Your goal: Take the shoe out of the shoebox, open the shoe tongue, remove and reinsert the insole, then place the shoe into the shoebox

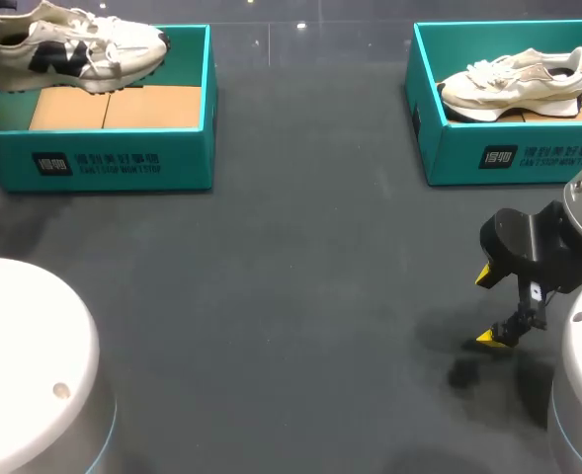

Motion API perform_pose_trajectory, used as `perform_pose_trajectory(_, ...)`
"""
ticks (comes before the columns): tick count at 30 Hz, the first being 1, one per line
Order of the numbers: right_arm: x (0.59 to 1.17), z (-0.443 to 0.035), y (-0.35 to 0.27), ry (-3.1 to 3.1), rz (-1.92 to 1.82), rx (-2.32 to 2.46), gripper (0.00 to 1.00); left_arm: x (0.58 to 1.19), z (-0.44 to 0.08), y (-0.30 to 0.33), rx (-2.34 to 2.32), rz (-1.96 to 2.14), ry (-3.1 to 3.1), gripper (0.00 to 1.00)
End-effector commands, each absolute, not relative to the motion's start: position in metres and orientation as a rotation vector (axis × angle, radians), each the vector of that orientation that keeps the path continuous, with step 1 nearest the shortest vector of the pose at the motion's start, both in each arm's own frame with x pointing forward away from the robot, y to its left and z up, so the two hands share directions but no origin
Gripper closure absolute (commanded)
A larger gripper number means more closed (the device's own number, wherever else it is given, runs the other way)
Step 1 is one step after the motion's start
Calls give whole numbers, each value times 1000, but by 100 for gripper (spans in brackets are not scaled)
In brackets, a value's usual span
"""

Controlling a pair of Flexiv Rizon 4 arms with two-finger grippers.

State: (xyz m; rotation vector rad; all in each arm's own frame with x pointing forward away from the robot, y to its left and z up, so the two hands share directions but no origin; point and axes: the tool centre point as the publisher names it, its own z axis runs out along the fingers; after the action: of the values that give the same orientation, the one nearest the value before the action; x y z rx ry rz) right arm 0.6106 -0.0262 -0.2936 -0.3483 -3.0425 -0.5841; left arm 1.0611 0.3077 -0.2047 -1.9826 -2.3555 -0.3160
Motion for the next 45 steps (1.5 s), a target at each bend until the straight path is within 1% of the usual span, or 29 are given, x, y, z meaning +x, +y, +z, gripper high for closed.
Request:
perform_pose_trajectory(1, 608, -294, -27, -3046, -585, -350, 0, 1066, -212, 304, -1986, -297, -2335, 100)
perform_pose_trajectory(22, 608, -294, -27, -3046, -585, -350, 0, 1077, -270, 297, -1903, -269, -2302, 100)
perform_pose_trajectory(33, 608, -294, -27, -3046, -585, -350, 0, 1071, -303, 293, -1890, -274, -2258, 100)
perform_pose_trajectory(45, 608, -294, -27, -3046, -585, -350, 0, 1058, -318, 295, -1894, -262, -2238, 100)
